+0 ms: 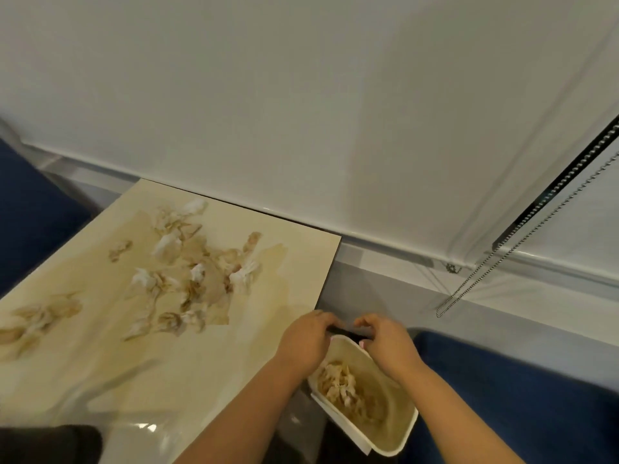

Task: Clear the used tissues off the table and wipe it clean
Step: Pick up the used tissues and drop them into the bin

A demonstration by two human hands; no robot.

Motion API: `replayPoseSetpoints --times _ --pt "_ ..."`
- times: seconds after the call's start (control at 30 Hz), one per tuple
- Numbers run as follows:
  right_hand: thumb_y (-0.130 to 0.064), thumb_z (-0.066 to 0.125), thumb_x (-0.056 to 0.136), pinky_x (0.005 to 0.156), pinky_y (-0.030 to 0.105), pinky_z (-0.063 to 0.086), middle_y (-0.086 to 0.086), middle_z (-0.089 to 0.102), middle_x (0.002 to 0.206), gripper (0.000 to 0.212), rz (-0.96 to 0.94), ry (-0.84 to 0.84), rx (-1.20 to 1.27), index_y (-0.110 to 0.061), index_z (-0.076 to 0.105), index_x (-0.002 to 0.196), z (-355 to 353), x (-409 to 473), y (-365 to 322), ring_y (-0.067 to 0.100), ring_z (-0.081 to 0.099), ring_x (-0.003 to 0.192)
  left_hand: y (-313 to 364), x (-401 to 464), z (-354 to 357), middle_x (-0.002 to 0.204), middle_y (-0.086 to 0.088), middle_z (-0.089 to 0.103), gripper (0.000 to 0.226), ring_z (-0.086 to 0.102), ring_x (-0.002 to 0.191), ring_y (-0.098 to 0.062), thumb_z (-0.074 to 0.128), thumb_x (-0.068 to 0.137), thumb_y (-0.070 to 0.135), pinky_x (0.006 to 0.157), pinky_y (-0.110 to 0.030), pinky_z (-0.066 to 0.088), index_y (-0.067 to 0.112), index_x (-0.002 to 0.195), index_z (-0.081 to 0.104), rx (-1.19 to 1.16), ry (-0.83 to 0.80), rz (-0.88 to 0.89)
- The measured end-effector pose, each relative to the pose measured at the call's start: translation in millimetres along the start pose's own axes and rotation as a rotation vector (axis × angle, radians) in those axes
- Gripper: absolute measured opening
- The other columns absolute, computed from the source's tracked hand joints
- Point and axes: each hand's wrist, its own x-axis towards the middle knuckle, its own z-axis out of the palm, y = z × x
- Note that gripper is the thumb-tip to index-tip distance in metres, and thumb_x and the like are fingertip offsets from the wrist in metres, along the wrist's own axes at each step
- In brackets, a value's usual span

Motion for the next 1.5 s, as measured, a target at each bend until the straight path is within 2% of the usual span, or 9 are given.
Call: replayPoseSetpoints --times 0.13,0.3,0.47,0.63,0.8,1.03,1.27,1.37,1.5 --pt "-0.014 0.066 0.085 0.094 0.022 0.037 -0.009 0.056 0.123 0.034 -0.072 0.007 0.003 -0.03 0.06 0.114 2.0 12.9 -31.1 0.01 0.051 0.118 -16.0 -7.9 -26.6 0.121 0.002 0.056 0.03 0.053 0.11 -0.017 0.054 0.088 0.012 0.089 -0.025 0.041 0.022 0.117 0.06 -0.049 0.099 -0.053" --pt "-0.017 0.065 0.086 0.069 0.011 0.036 -0.01 0.053 0.114 0.03 -0.183 0.025 -0.049 -0.03 0.06 0.114 10.7 31.1 -82.8 0.005 0.05 0.093 -48.4 -21.7 -62.0 0.123 0.011 0.05 0.031 0.05 0.112 -0.009 0.054 0.089 0.012 0.087 -0.022 0.044 0.027 0.115 0.059 -0.063 0.288 -0.166" --pt "-0.018 0.065 0.086 0.078 0.02 0.037 -0.006 0.051 0.122 0.032 -0.238 -0.005 -0.068 -0.028 0.057 0.116 30.0 53.4 -120.0 0.009 0.05 0.094 -90.6 -27.3 -85.4 0.129 0.009 0.041 0.043 0.041 0.122 -0.012 0.057 0.084 0.006 0.084 -0.032 0.049 0.026 0.122 0.053 -0.021 0.37 -0.277" --pt "-0.02 0.066 0.086 0.08 0.024 0.04 -0.002 0.051 0.122 0.034 -0.282 -0.024 -0.124 -0.025 0.057 0.118 45.5 71.4 -151.8 0.015 0.055 0.099 -119.2 -21.4 -100.5 0.132 0.003 0.036 0.049 0.042 0.115 -0.017 0.056 0.082 0.004 0.079 -0.033 0.051 0.025 0.126 0.049 0.048 0.318 -0.398" --pt "-0.019 0.066 0.084 0.082 0.027 0.043 -0.003 0.052 0.119 0.033 -0.293 -0.032 -0.113 -0.026 0.058 0.115 59.2 83.2 -167.8 0.016 0.055 0.101 -136.2 -7.0 -105.6 0.136 -0.001 0.029 0.063 0.035 0.119 -0.025 0.064 0.08 0.01 0.082 -0.036 0.048 0.029 0.134 0.039 0.15 0.114 -0.418" --pt "-0.019 0.068 0.083 0.083 0.027 0.044 -0.004 0.055 0.117 0.035 -0.295 -0.053 -0.108 -0.026 0.058 0.116 74.0 92.3 -174.2 0.014 0.055 0.096 -158.9 -0.1 -104.5 0.11 0.001 0.054 0.033 0.057 0.096 -0.018 0.066 0.08 0.013 0.077 -0.028 0.048 0.022 0.111 0.067 0.01 0.243 -0.36" --pt "-0.012 0.067 0.081 0.082 0.028 0.045 -0.001 0.049 0.124 0.049 -0.348 -0.036 -0.125 -0.024 0.052 0.126 77.7 106.3 -190.5 0.017 0.053 0.104 -157.6 -20.9 -114.4 0.093 0.001 0.063 0.023 0.058 0.081 -0.015 0.061 0.077 -0.006 0.071 -0.027 0.048 0.011 0.088 0.072 -0.23 0.503 -0.32" --pt "-0.002 0.065 0.077 0.08 0.028 0.045 0.0 0.036 0.139 0.066 -0.389 -0.059 -0.225 -0.027 0.043 0.135 82.2 117.5 -197.6 0.02 0.045 0.12 -156.5 -36.0 -118.2 0.084 0.007 0.059 0.027 0.056 0.074 -0.01 0.061 0.075 -0.011 0.066 -0.019 0.047 0.013 0.083 0.071 -0.265 0.566 -0.305" --pt "0.007 0.059 0.077 0.088 0.032 0.045 0.003 0.01 0.155 0.084 -0.377 -0.155 -0.447 -0.032 0.027 0.144 89.2 129.5 -209.3 0.026 0.025 0.136 -152.8 -51.0 -123.6 0.08 0.012 0.057 0.03 0.052 0.073 0.001 0.056 0.078 -0.014 0.066 -0.012 0.042 0.013 0.081 0.069 -0.33 0.604 -0.314"
